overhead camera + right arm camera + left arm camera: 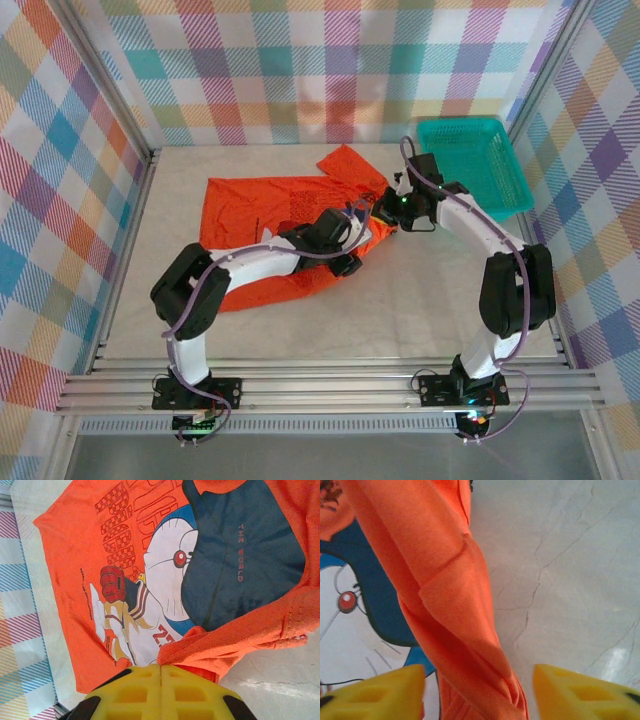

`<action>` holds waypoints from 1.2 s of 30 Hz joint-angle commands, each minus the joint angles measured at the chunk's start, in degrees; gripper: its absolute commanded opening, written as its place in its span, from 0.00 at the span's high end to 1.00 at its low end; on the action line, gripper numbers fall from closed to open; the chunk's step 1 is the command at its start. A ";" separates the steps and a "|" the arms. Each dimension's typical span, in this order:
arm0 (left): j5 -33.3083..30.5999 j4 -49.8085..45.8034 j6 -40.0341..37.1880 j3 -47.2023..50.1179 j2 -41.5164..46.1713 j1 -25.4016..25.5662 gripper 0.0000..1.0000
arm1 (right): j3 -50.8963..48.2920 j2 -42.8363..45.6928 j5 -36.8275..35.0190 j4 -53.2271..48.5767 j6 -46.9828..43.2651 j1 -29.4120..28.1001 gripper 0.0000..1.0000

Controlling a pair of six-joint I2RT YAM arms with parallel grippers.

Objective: Fold the inside-out t-shirt

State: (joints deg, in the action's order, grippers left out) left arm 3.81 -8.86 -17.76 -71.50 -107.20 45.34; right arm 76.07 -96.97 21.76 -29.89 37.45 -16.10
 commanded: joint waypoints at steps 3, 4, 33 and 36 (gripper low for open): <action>9.98 -8.95 2.94 -4.04 -3.43 -5.82 1.00 | 2.73 -0.06 -1.18 -3.21 -1.86 2.08 1.00; 10.81 -8.99 3.22 -3.56 -2.81 -6.58 1.00 | 2.68 -0.15 -1.76 -3.57 -2.40 2.53 1.00; 11.25 4.92 34.84 14.91 17.63 -14.60 0.28 | -13.17 1.42 -2.20 4.03 1.46 -7.62 0.68; 11.61 6.16 35.71 16.36 17.18 -11.43 0.28 | -12.13 -1.32 -0.96 6.22 3.35 -8.28 0.67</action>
State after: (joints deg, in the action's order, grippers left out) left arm 12.93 -4.25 15.68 -56.95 -90.52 31.51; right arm 63.51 -96.44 18.81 -28.80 37.21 -24.10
